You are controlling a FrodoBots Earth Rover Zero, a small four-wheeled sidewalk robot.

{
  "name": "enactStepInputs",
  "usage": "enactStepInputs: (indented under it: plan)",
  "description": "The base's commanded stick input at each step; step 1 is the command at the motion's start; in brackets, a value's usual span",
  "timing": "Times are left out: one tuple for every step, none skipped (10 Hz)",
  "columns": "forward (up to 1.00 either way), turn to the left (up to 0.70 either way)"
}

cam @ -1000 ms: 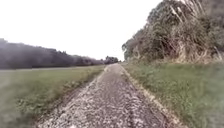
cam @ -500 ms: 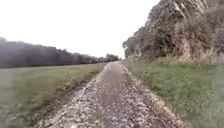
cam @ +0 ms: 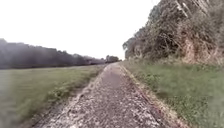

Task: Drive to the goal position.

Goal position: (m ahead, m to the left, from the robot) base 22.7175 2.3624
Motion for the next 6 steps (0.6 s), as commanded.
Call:
enactStepInputs:
  plan:
    - [0.7, 0.0]
    - [0.7, 0.0]
    - [0.7, 0.0]
    - [0.7, 0.0]
    - [0.7, 0.0]
    - [0.7, 0.0]
